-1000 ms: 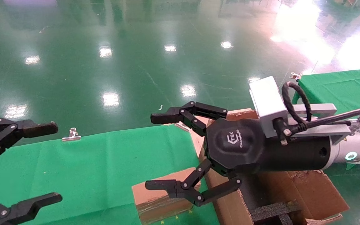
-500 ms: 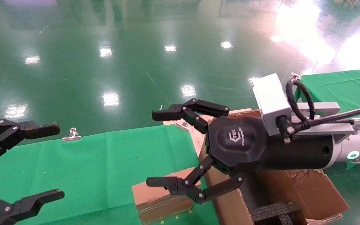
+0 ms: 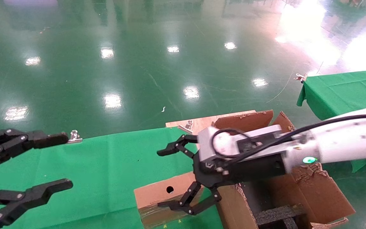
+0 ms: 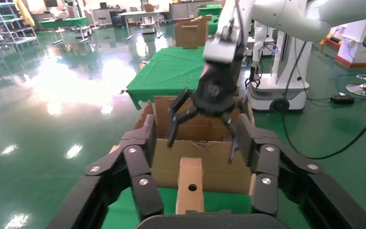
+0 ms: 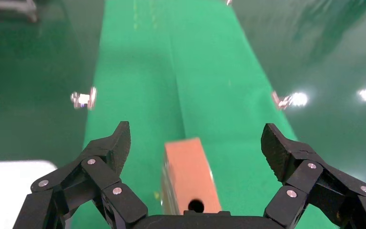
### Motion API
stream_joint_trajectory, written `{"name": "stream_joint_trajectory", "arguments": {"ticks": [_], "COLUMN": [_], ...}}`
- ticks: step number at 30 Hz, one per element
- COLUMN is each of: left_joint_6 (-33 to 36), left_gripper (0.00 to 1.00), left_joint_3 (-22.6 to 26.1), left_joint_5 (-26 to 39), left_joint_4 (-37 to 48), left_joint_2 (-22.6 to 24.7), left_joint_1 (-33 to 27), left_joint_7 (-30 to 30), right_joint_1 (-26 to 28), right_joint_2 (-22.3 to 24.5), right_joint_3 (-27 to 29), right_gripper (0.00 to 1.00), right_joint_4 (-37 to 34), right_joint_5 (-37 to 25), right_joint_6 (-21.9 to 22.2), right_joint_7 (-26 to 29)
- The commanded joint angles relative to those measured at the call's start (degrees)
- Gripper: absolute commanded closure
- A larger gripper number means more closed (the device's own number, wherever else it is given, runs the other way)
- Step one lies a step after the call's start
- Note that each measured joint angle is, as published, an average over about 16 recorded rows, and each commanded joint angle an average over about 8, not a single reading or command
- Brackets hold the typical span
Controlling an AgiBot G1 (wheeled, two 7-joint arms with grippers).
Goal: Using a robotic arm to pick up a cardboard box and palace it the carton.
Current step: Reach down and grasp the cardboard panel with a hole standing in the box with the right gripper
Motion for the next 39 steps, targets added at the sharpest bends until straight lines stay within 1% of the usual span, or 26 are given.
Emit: {"name": "stream_joint_trajectory", "arguments": {"ticks": [1, 15, 21, 25, 26, 27, 28, 29, 33, 34, 35, 36, 37, 39], "left_joint_6": [0.0, 0.0, 0.0, 0.0, 0.0, 0.0, 0.0, 0.0, 0.0, 0.0, 0.0, 0.0, -0.1, -0.1], "left_gripper": [1.0, 1.0, 1.0, 1.0, 0.96, 0.84, 0.71, 0.59, 0.09, 0.0, 0.0, 0.0, 0.0, 0.0], "left_joint_3": [0.0, 0.0, 0.1, 0.1, 0.1, 0.1, 0.1, 0.1, 0.1, 0.1, 0.1, 0.1, 0.1, 0.1], "left_joint_5": [0.0, 0.0, 0.0, 0.0, 0.0, 0.0, 0.0, -0.1, 0.0, 0.0, 0.0, 0.0, 0.0, 0.0], "left_joint_4": [0.0, 0.0, 0.0, 0.0, 0.0, 0.0, 0.0, 0.0, 0.0, 0.0, 0.0, 0.0, 0.0, 0.0], "left_joint_2": [0.0, 0.0, 0.0, 0.0, 0.0, 0.0, 0.0, 0.0, 0.0, 0.0, 0.0, 0.0, 0.0, 0.0], "left_joint_1": [0.0, 0.0, 0.0, 0.0, 0.0, 0.0, 0.0, 0.0, 0.0, 0.0, 0.0, 0.0, 0.0, 0.0], "left_joint_7": [0.0, 0.0, 0.0, 0.0, 0.0, 0.0, 0.0, 0.0, 0.0, 0.0, 0.0, 0.0, 0.0, 0.0], "right_joint_1": [1.4, 8.3, 10.8, 11.8, 12.1, 12.3, 12.5, 12.6, 13.3, 13.4, 13.5, 13.6, 13.7, 13.8], "right_joint_2": [-1.1, -9.3, -11.8, -13.1, -13.3, -13.6, -13.8, -14.0, -14.6, -14.7, -14.8, -14.9, -14.9, -15.0], "right_joint_3": [-1.5, -10.6, -13.8, -15.2, -15.5, -15.8, -16.1, -16.3, -17.1, -17.3, -17.4, -17.5, -17.6, -17.7], "right_gripper": [0.0, 0.0, 0.0, 0.0, 0.0, 0.0, 0.05, 0.15, 0.65, 0.77, 0.9, 0.97, 1.0, 1.0], "right_joint_4": [-0.5, -5.4, -5.3, -4.6, -4.4, -4.3, -4.1, -4.0, -3.6, -3.5, -3.4, -3.3, -3.3, -3.2], "right_joint_5": [-3.3, -19.3, -25.1, -27.5, -28.0, -28.4, -28.9, -29.2, -30.7, -31.0, -31.2, -31.4, -31.6, -31.8], "right_joint_6": [0.0, -1.8, -2.0, -1.9, -1.9, -1.8, -1.8, -1.8, -1.7, -1.7, -1.7, -1.7, -1.7, -1.7], "right_joint_7": [0.1, -1.5, -2.4, -2.9, -3.0, -3.0, -3.1, -3.1, -3.5, -3.6, -3.6, -3.7, -3.7, -3.8]}}
